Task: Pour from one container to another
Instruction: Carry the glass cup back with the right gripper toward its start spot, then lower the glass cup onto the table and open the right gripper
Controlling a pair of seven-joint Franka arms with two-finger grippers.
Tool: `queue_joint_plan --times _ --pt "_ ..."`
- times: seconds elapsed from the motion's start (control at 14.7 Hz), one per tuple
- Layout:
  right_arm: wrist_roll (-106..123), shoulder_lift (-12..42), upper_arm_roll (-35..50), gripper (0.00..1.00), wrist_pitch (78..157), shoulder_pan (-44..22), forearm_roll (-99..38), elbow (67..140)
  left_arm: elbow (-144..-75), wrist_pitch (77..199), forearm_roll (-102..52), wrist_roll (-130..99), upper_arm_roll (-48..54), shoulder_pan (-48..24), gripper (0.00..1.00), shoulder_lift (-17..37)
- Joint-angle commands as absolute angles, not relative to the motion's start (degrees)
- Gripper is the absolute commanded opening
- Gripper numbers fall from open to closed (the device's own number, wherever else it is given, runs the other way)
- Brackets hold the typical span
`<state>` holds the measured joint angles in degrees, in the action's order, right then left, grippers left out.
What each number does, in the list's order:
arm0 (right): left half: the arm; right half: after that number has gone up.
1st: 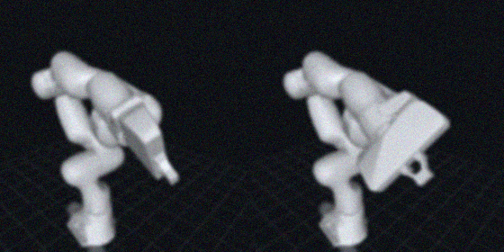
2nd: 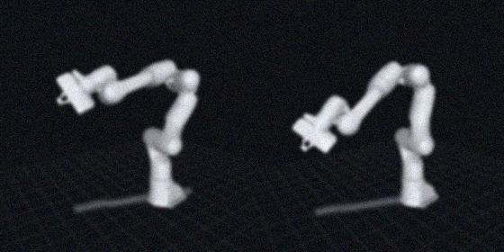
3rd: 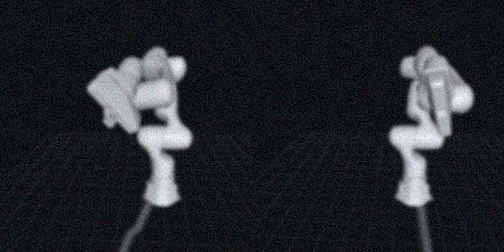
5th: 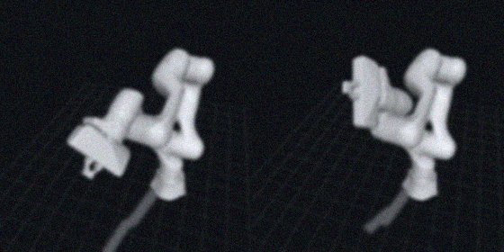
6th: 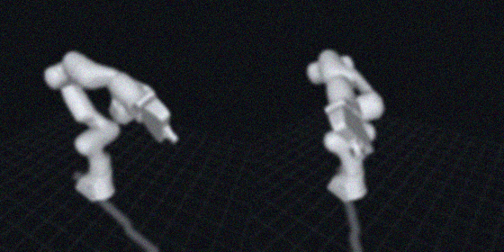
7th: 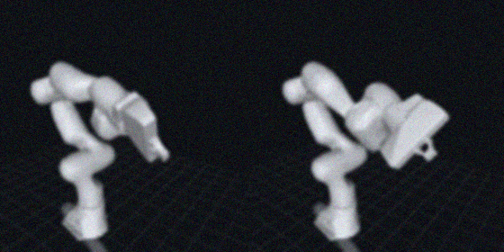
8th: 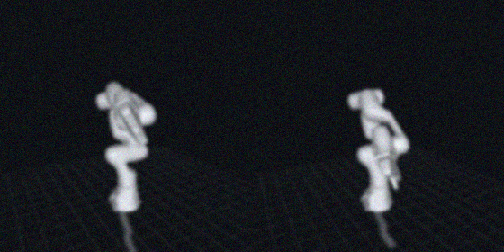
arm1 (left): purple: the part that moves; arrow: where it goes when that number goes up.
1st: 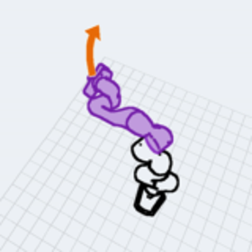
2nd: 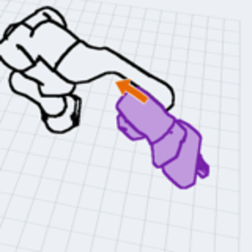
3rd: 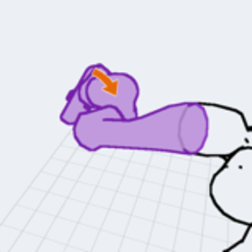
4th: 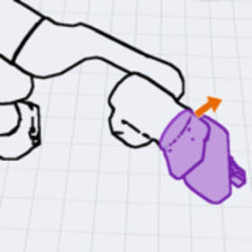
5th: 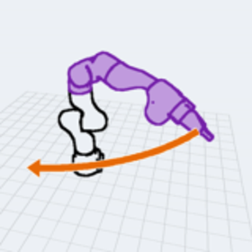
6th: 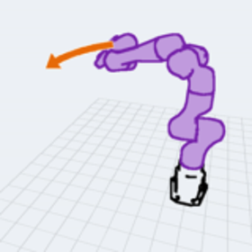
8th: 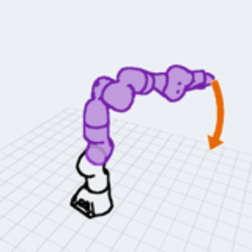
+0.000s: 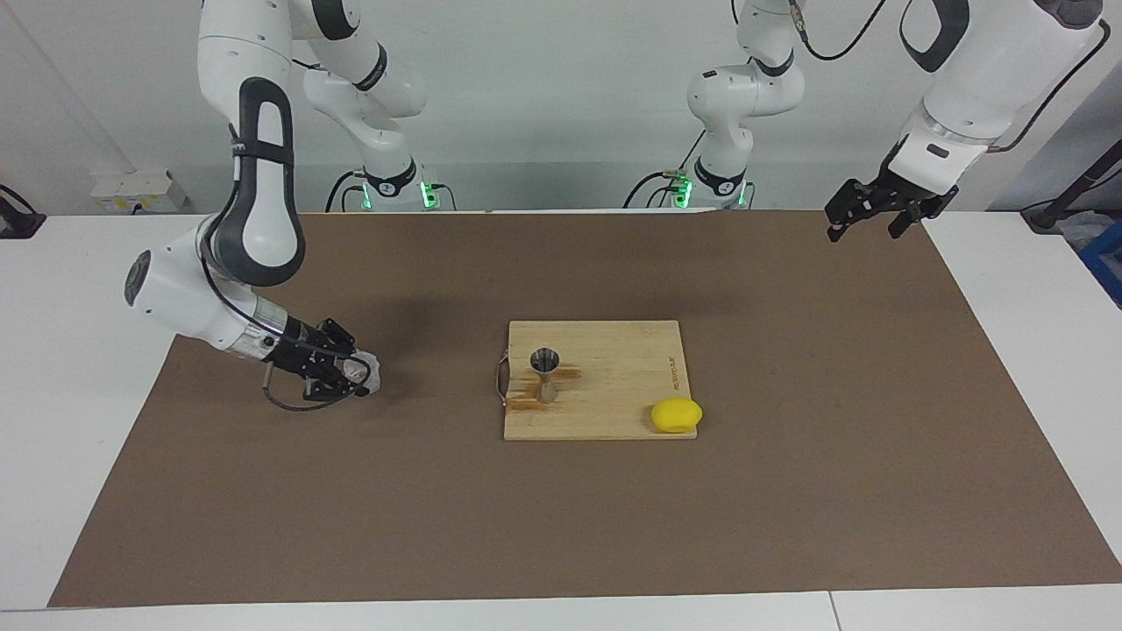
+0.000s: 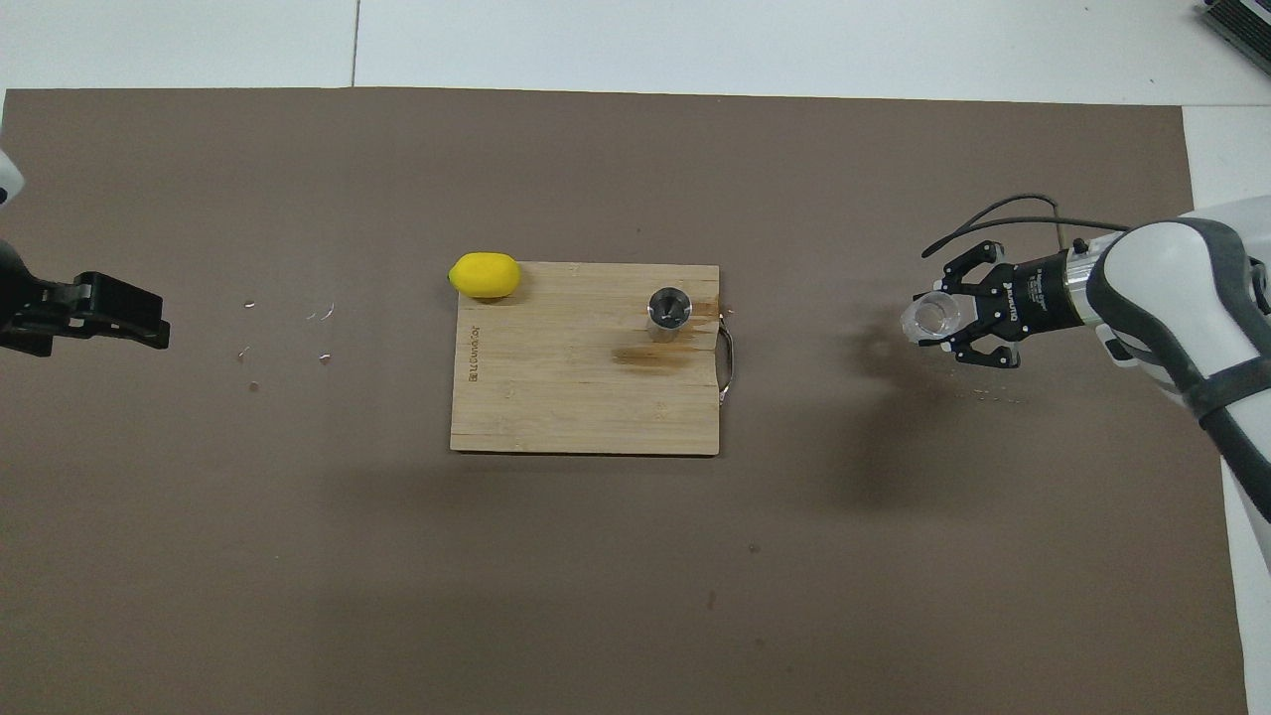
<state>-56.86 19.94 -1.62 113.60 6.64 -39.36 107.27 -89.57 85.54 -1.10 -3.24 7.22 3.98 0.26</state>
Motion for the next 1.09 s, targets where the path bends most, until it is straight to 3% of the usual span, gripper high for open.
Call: queue_joint_plan --times 0.0,0.61,0.68,0.75,0.81,1.02 --pt "-49.8 21.5 -1.0 0.00 111.3 10.1 -43.1 107.9 -91.3 85.8 -0.4 -2.9 6.9 3.6 1.00 -1.3" --pt "-42.5 22.2 -1.1 0.00 111.9 11.7 -46.6 113.3 -91.3 85.8 -0.4 -3.0 6.9 3.6 1.00 -1.3" --pt "-43.0 22.0 -1.1 0.25 112.3 11.7 -46.8 114.6 -91.3 85.8 -0.4 -2.9 6.9 3.7 1.00 -1.3" --pt "-43.0 21.9 -1.3 0.72 112.7 11.6 -46.8 115.2 -91.3 85.8 -0.4 -2.9 6.9 3.6 1.00 -1.3" --pt "-43.0 21.8 -1.4 1.00 113.3 11.6 -46.7 115.4 -91.3 85.8 -0.4 -3.0 6.9 3.6 1.00 -1.3" --pt "-42.5 20.8 -1.7 1.00 114.0 12.7 -46.0 115.4 -91.3 85.8 -0.4 -2.9 6.9 3.6 1.00 -1.3"
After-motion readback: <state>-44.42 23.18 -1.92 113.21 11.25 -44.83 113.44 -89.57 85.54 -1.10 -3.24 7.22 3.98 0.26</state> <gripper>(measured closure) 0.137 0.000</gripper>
